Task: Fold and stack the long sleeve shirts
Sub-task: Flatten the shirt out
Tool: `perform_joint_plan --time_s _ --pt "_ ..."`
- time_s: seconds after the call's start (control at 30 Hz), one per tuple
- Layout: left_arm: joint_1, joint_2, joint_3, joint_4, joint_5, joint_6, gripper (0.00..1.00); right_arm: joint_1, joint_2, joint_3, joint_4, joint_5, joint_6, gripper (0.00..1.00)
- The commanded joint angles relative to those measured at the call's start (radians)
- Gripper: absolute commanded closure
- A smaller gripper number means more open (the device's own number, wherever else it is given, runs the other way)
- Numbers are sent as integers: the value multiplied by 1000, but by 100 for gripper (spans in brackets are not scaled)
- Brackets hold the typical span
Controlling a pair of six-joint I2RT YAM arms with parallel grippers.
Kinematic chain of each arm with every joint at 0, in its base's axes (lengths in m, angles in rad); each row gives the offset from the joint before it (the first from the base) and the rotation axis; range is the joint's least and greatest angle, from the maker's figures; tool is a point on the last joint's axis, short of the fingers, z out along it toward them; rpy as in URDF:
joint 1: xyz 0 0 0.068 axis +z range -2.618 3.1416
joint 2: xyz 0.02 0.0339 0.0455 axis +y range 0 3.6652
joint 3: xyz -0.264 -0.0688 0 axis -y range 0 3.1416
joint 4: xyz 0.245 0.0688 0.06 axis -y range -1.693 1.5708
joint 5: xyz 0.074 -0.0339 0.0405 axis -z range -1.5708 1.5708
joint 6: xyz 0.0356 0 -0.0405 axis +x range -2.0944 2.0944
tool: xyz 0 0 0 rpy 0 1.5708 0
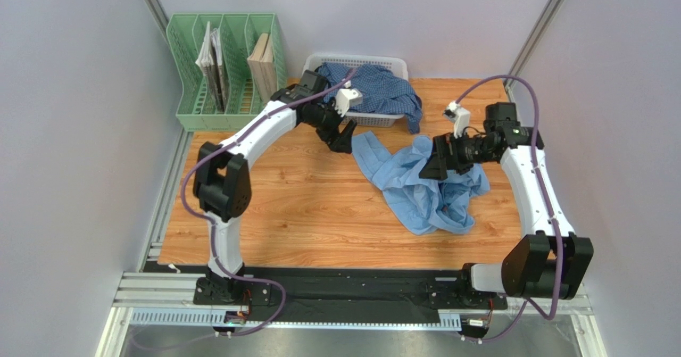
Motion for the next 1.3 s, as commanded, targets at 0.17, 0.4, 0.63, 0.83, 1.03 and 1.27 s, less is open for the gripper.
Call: perform_joint_plan --time_s 0.17,0.4,0.63,0.83,1.03,1.27 --pt "-17 11 18 179 61 -238 11 195 -10 -50 25 71 73 100" --pt "87 -405 -355 388 240 -269 7 196 -64 409 66 -249 311 100" --pt "93 -751 -458 247 136 -108 1 157 -84 603 213 -415 503 100" --pt "90 -734 -433 105 124 25 1 43 -108 379 86 -329 314 100" --pt "-3 -611 -458 93 98 42 1 -18 -180 250 29 -199 232 100" --pt "-164 -470 -538 271 -2 31 1 -72 -202 144 38 -88 204 100"
